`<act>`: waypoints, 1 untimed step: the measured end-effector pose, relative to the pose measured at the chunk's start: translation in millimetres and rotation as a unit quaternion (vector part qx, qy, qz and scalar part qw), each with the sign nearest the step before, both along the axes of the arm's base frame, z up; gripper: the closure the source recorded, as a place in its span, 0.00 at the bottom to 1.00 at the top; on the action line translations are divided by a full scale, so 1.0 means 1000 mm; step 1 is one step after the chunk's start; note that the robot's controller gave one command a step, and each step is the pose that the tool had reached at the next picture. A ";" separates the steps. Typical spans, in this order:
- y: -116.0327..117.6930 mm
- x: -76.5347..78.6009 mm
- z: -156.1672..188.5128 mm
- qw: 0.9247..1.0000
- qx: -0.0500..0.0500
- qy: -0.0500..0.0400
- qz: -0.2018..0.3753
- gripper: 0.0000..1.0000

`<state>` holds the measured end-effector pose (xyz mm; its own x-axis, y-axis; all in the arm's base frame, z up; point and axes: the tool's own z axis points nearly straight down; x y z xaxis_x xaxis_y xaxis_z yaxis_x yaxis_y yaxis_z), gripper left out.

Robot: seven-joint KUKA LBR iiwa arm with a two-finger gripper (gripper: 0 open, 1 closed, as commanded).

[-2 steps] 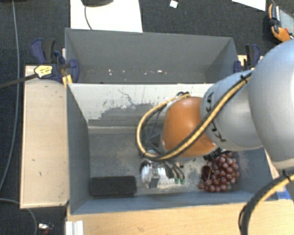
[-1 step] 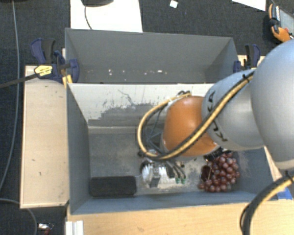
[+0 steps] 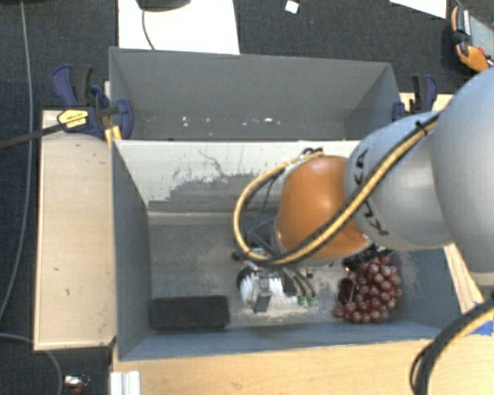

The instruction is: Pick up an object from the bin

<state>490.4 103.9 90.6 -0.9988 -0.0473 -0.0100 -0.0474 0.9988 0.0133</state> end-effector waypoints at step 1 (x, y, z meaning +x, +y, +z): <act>0.000 -0.001 0.037 1.000 0.000 0.002 0.000 1.00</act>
Offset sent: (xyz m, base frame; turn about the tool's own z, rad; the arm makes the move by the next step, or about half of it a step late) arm -0.0019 -0.0003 0.0843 0.0008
